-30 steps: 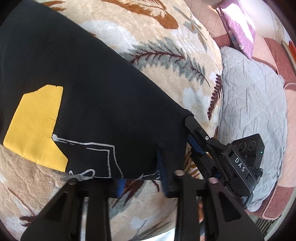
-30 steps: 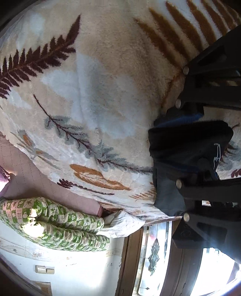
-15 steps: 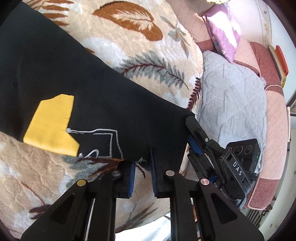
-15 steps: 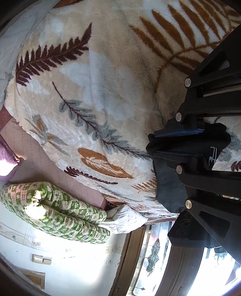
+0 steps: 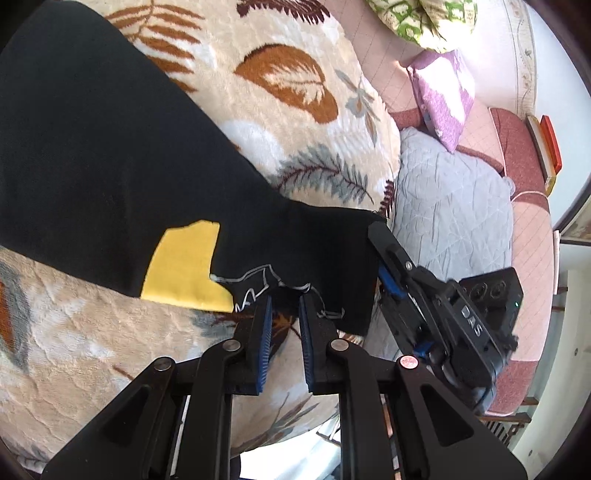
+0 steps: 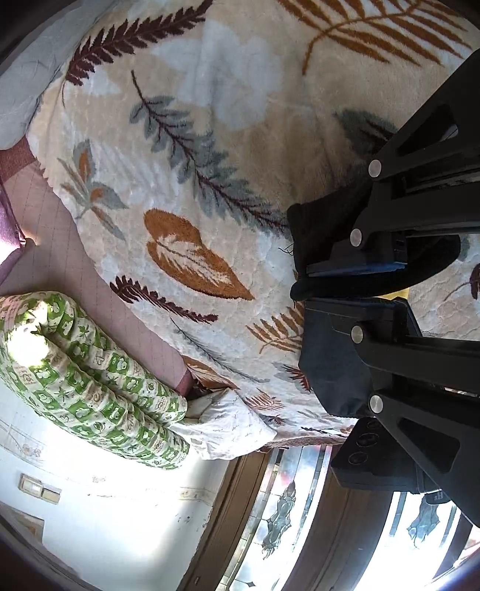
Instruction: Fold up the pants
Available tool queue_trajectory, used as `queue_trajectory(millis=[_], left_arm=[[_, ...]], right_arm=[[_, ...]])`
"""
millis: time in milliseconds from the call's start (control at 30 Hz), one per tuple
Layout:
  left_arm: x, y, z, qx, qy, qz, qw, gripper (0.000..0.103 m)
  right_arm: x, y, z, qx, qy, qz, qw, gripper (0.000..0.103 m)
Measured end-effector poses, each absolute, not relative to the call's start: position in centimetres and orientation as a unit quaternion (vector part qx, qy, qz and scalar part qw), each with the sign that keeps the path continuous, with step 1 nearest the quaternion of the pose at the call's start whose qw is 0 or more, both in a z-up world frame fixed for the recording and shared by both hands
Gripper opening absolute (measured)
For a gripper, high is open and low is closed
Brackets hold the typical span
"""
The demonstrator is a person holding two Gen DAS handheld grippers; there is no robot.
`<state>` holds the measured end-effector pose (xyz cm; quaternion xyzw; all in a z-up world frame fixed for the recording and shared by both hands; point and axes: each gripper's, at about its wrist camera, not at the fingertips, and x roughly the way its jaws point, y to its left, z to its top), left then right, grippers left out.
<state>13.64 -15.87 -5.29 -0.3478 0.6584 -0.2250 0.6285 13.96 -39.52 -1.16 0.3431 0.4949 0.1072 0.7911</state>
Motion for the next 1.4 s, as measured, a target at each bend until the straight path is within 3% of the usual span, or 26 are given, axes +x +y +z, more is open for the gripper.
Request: queue_trajectory(millis=[100, 267, 400, 600, 633, 700, 867, 900, 933, 1000, 1400], left_arm=[[13.5, -16.8, -5.7, -0.339, 0.666, -0.231, 0.623, 0.012], [13.0, -18.2, -6.4, -0.323, 0.674, -0.236, 0.622, 0.012], [12.5, -19.0, -6.4, -0.309, 0.674, -0.237, 0.627, 0.012], [11.9, -19.1, -6.3, -0.304, 0.674, -0.236, 0.631, 0.013], [11.8, -19.1, -6.2, -0.303, 0.672, -0.235, 0.633, 0.013], [11.6, -18.9, -6.0, -0.3, 0.67, -0.236, 0.636, 0.013], [11.4, -18.8, -5.9, -0.295, 0.667, -0.234, 0.644, 0.013], [11.5, -19.0, -5.9, -0.294, 0.665, -0.233, 0.645, 0.013], [11.5, -19.2, -5.9, -0.293, 0.665, -0.233, 0.647, 0.013], [11.2, -19.9, -6.1, -0.3, 0.661, -0.235, 0.647, 0.013], [9.0, -22.1, -6.1, -0.336, 0.581, -0.221, 0.708, 0.013]], right_arm=[[13.4, -41.6, -2.1, 0.344, 0.496, 0.064, 0.795, 0.011], [11.5, -46.3, -5.0, 0.381, 0.514, 0.032, 0.768, 0.02], [9.9, -48.9, -5.8, 0.395, 0.5, 0.036, 0.77, 0.062], [10.1, -49.2, -8.5, 0.392, 0.507, 0.08, 0.764, 0.067], [10.5, -48.8, -8.5, 0.388, 0.503, 0.093, 0.766, 0.079], [11.6, -48.2, -8.3, 0.39, 0.494, 0.12, 0.768, 0.089], [14.4, -46.5, -8.6, 0.372, 0.525, 0.183, 0.743, 0.084], [14.7, -46.4, -8.7, 0.369, 0.532, 0.185, 0.739, 0.071], [14.9, -46.4, -8.9, 0.369, 0.541, 0.186, 0.733, 0.045], [14.9, -46.3, -9.4, 0.368, 0.559, 0.181, 0.721, 0.014], [13.9, -46.7, -6.4, 0.444, 0.506, 0.162, 0.722, 0.014]])
